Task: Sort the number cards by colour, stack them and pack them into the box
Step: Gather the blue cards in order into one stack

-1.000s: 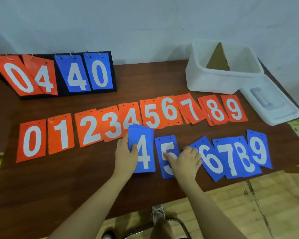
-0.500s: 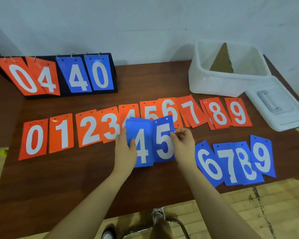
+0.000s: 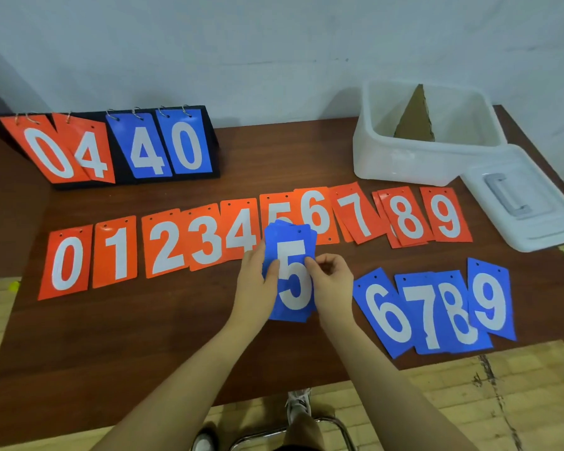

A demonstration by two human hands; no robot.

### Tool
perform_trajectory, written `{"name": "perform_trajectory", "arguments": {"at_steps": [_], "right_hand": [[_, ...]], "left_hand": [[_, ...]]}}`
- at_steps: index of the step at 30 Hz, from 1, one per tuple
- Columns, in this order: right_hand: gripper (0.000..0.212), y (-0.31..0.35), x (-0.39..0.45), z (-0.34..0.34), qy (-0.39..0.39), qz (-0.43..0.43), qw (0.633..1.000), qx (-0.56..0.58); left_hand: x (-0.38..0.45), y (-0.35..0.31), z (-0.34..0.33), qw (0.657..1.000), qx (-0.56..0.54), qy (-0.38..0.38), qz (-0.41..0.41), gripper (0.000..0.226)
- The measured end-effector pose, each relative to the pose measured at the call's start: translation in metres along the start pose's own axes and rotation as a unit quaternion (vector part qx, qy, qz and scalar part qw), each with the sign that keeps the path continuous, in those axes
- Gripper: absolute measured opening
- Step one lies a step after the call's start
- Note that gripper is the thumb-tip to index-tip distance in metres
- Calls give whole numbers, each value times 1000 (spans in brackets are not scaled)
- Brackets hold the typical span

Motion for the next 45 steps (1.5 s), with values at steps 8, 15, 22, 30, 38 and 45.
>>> {"name": "perform_trajectory", "arguments": {"at_steps": [8, 15, 22, 30, 38, 45], "right_hand": [[50, -13, 32, 94, -191, 40, 886, -421], [59, -21, 55, 106, -128, 6, 860, -494], [73, -10, 72, 110, -95, 16, 850, -518], [21, 24, 60, 98, -19, 88, 941, -327], [9, 21, 51, 80, 64, 1, 995, -75], [28, 13, 58, 88, -10, 21, 994, -109]], "left_hand": [[6, 2, -5, 999, -28, -30, 19, 48], [14, -18, -17, 998, -37, -54, 11, 47], [6, -19, -23, 993, -41, -104, 32, 45], [-9, -10, -22, 986, -29, -159, 52, 45], [-7, -25, -62, 996, -39, -64, 42, 39], [6, -34, -84, 1000, 0, -1, -3, 39]]}}
Point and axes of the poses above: each hand's wrist, its own x-axis towards the middle knuckle, its own z-axis out of the back of the hand, y = z × x, the point moved 7 cm from there along x, towards the middle knuckle, and after that the axes turned 15 degrees about -z, right-handed, at the moved point
